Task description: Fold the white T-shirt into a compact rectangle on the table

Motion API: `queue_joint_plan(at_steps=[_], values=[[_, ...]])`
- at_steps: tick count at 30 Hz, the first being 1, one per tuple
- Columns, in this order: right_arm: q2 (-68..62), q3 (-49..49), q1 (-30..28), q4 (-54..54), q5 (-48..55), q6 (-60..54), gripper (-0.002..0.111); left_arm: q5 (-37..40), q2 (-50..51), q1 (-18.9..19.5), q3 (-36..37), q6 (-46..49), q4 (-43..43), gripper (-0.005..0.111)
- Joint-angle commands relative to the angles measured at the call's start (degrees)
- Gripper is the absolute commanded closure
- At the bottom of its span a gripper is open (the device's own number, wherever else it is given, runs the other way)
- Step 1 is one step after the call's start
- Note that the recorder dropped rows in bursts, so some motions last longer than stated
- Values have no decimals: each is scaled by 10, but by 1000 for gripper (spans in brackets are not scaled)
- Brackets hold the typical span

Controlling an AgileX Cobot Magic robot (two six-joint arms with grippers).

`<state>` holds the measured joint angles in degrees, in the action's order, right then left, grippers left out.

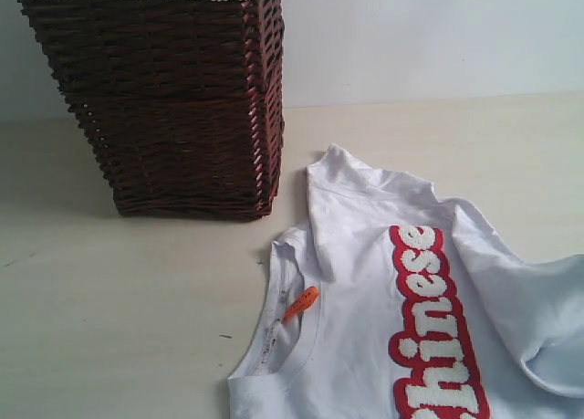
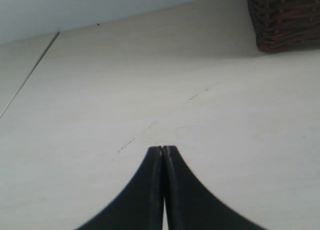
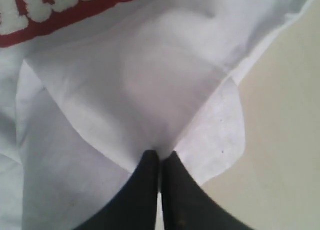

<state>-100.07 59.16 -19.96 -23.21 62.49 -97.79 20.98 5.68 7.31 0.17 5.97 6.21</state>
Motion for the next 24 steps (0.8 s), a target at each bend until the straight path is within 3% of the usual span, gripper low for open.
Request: queue_joint_plan(at_steps=[1,9,16,21,24], values=[[22,1,-4,-13,-102,-15,108,-2,1,1,-2,-3,-5,107],[18,2,-4,-20,-349,-26,108,-2,1,1,-2,-3,-5,107],[0,2,-4,-24,-445,28,108,-2,1,1,-2,-3,-5,107],[-14,2,-4,-44,-456,33,108,-2,1,1,-2,-3,-5,107],[-27,2,-4,-99,-502,35,108,-2,1,1,-2,-3,-5,107]])
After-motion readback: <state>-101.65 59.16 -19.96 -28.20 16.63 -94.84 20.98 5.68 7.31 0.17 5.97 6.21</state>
